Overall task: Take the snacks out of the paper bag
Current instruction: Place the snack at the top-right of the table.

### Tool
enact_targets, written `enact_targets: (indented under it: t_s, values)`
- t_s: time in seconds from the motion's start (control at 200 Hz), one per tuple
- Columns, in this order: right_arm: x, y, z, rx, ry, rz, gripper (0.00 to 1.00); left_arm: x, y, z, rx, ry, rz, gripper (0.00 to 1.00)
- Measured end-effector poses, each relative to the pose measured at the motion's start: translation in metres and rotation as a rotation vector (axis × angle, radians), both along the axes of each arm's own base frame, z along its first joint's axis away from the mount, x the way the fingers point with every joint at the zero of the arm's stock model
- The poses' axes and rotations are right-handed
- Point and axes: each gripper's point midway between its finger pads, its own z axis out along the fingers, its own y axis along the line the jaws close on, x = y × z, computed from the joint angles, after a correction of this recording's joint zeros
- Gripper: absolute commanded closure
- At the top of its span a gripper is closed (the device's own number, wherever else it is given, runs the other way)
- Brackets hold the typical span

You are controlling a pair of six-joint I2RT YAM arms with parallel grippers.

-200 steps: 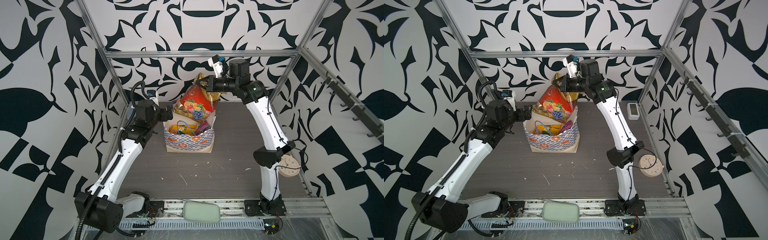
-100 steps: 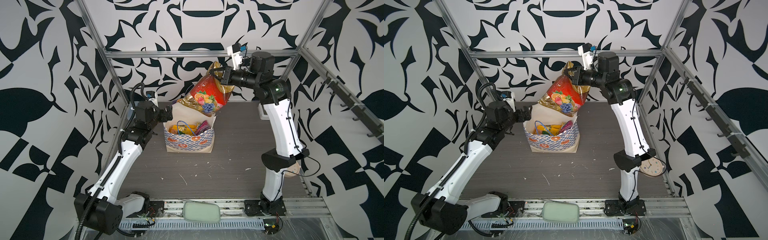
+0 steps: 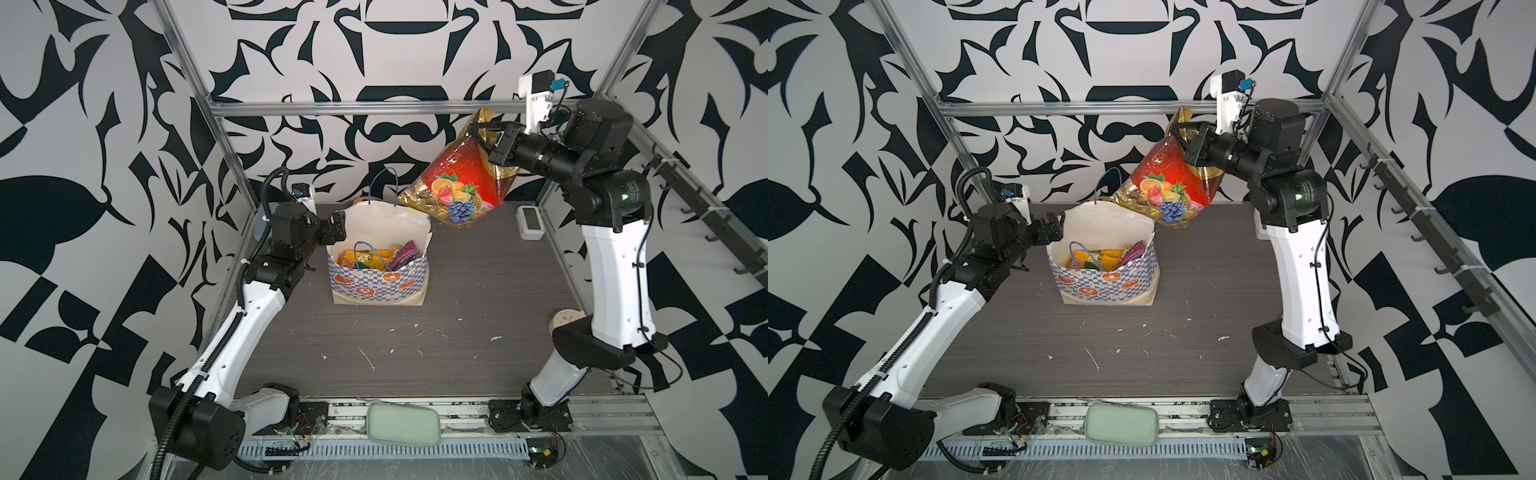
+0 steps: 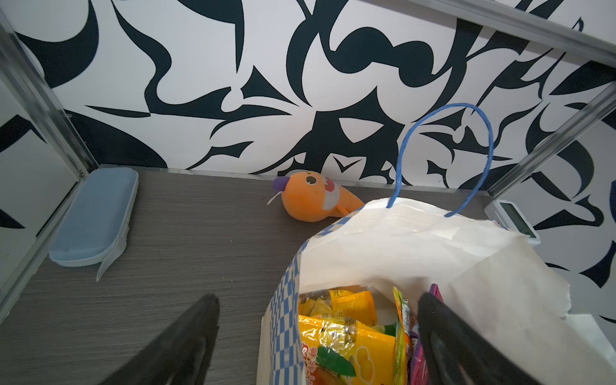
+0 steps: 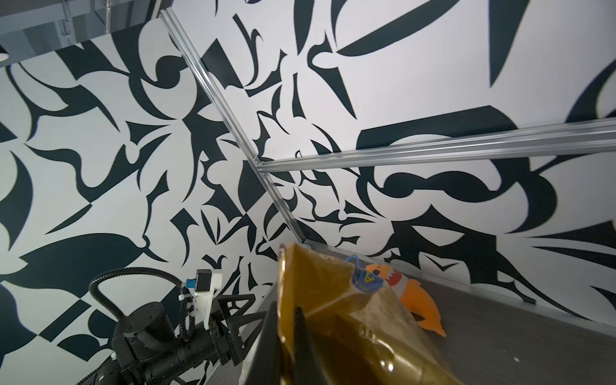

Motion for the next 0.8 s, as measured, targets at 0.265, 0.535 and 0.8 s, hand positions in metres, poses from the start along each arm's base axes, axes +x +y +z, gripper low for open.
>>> enact_targets:
  t_s: [0.265, 0.535, 0.8]
  values:
    - [0.022, -0.045, -0.081, -0.072, 0.159, -0.224, 1.00, 0.001, -0.001, 0.000, -0.011, 0.000, 0.002, 0.05]
    - [0.035, -0.093, -0.171, -0.097, 0.300, -0.399, 1.00, 0.008, -0.004, -0.016, -0.014, 0.035, -0.003, 0.05]
    - [0.063, -0.107, -0.262, -0.098, 0.445, -0.481, 1.00, 0.013, -0.008, -0.040, -0.013, 0.088, -0.011, 0.05]
